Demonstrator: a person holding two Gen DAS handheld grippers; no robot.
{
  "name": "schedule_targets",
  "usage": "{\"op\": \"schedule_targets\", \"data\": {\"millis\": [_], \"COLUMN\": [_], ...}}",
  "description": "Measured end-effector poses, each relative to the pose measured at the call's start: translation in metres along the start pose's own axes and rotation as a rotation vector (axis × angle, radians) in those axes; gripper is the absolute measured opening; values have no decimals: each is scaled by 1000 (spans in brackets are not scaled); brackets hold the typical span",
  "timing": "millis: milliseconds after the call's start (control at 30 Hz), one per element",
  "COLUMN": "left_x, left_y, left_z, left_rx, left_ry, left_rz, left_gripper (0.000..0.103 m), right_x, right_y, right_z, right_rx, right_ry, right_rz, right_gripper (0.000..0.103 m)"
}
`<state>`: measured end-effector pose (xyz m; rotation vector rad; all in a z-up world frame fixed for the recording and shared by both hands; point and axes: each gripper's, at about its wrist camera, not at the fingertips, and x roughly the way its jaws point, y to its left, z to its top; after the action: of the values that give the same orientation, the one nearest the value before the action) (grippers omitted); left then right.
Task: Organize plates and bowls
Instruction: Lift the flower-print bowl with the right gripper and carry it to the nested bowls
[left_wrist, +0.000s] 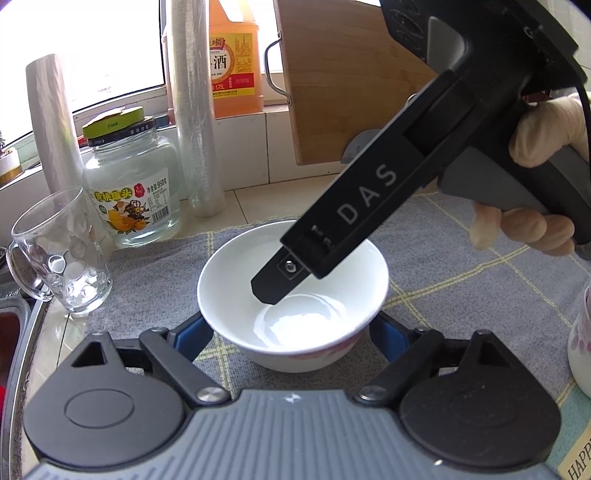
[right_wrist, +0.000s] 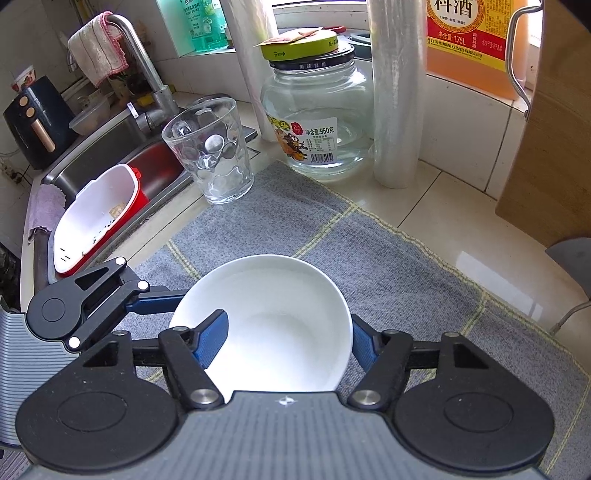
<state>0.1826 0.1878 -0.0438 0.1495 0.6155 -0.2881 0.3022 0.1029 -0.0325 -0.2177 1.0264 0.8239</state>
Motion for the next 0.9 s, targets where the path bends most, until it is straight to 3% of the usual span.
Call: {"op": "schedule_targets", "data": {"millis": [433,900], "left_x": [-23,-66], "left_y": [-16,-55], "left_z": [8,12], "left_rx": [78,115], "left_ry": [-2,-17], "left_rz": [-22,-69], "left_gripper": [91,91], "right_x": [-34,-98], "right_y": [11,27], "right_z": [-12,-53], "right_rx": [-17,-41], "right_ry": [-23,-89], "right_rz": [10,-18], "right_gripper": [74,75]}}
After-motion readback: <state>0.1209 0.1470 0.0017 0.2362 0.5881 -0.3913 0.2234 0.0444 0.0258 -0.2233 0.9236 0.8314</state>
